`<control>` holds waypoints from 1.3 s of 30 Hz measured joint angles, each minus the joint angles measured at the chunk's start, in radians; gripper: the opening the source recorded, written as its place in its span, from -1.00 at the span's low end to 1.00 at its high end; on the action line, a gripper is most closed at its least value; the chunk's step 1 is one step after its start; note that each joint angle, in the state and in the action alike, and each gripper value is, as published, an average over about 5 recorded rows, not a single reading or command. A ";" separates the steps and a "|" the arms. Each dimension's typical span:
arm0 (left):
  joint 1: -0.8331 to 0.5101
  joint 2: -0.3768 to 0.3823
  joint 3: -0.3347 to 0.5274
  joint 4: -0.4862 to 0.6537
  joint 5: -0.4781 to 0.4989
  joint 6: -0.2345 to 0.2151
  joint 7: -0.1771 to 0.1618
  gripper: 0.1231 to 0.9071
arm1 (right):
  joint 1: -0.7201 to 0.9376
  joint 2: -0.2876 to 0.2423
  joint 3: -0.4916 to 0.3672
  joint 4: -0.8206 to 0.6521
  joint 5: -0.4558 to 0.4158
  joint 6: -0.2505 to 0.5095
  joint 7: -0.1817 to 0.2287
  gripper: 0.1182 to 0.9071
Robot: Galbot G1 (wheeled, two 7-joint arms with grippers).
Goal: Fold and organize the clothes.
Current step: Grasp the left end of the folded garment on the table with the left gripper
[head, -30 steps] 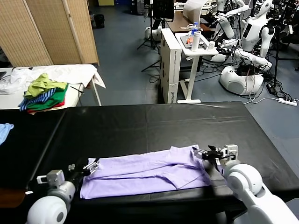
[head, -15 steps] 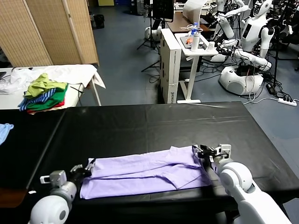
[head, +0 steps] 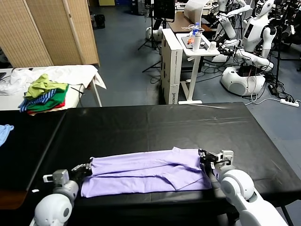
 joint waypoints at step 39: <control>0.240 -0.255 -0.098 -0.130 0.092 -0.094 0.067 0.14 | -0.149 -0.066 0.171 0.138 0.037 0.010 -0.036 1.00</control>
